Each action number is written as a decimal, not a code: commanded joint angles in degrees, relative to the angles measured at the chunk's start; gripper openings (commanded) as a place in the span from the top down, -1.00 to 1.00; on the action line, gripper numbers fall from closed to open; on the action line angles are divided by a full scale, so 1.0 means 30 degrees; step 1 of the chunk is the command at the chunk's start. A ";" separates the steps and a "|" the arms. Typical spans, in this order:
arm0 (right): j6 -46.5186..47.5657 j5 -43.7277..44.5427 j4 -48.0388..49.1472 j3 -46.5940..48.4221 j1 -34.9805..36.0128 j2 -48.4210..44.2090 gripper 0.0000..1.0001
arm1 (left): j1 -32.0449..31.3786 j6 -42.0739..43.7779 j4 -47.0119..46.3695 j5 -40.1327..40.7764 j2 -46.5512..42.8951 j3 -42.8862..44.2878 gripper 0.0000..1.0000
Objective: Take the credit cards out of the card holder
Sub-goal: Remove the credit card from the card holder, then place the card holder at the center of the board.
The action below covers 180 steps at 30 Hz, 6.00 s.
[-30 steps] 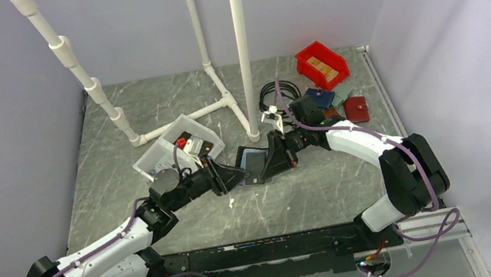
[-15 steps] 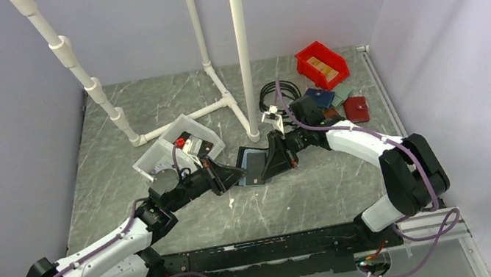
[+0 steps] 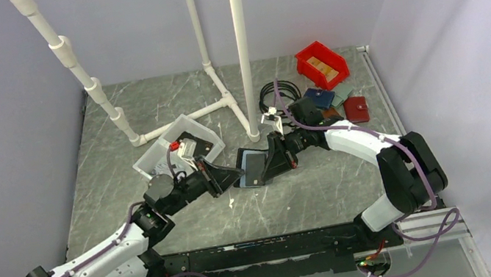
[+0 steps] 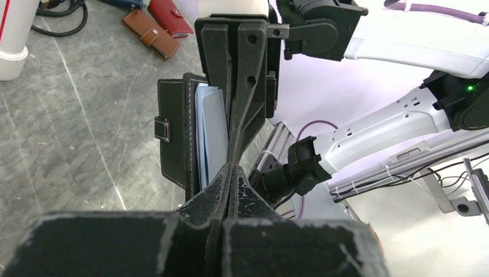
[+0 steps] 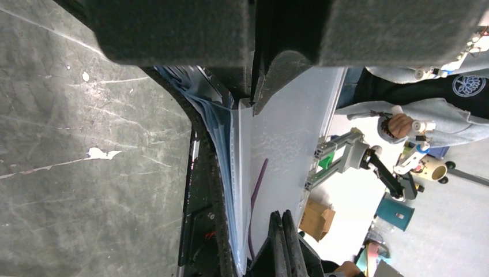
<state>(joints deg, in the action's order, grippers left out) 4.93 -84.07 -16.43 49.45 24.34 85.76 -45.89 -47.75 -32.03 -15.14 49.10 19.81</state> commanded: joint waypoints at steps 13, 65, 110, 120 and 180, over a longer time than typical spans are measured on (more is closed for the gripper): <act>0.1791 -0.0460 -0.0735 0.0771 -0.0056 -0.0023 1.00 | 0.0076 0.0997 0.4139 0.1436 -0.1938 0.0917 -0.14; 0.2576 -0.0453 -0.1497 0.0919 -0.0056 0.0127 1.00 | 0.0257 0.0175 -0.0530 -0.2287 0.1016 0.0615 1.00; 0.8065 0.0899 -0.6880 0.2554 -0.0041 0.0504 1.00 | 0.1938 -0.1128 0.0989 -0.1484 -0.3344 -0.2238 1.00; 0.9500 0.1715 -0.8195 0.3027 -0.0027 0.0143 1.00 | 0.1967 -0.1020 0.1286 -0.1138 -0.3428 -0.2664 1.00; 1.2532 0.2715 -1.0741 0.3738 -0.1200 -0.0335 1.00 | 0.1587 -0.1642 2.0048 0.6021 -0.5388 0.0813 -0.30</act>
<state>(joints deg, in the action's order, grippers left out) 39.90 -76.03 -48.23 58.81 20.86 86.13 -41.01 -56.31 18.00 1.69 36.77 17.37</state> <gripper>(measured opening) 0.009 0.609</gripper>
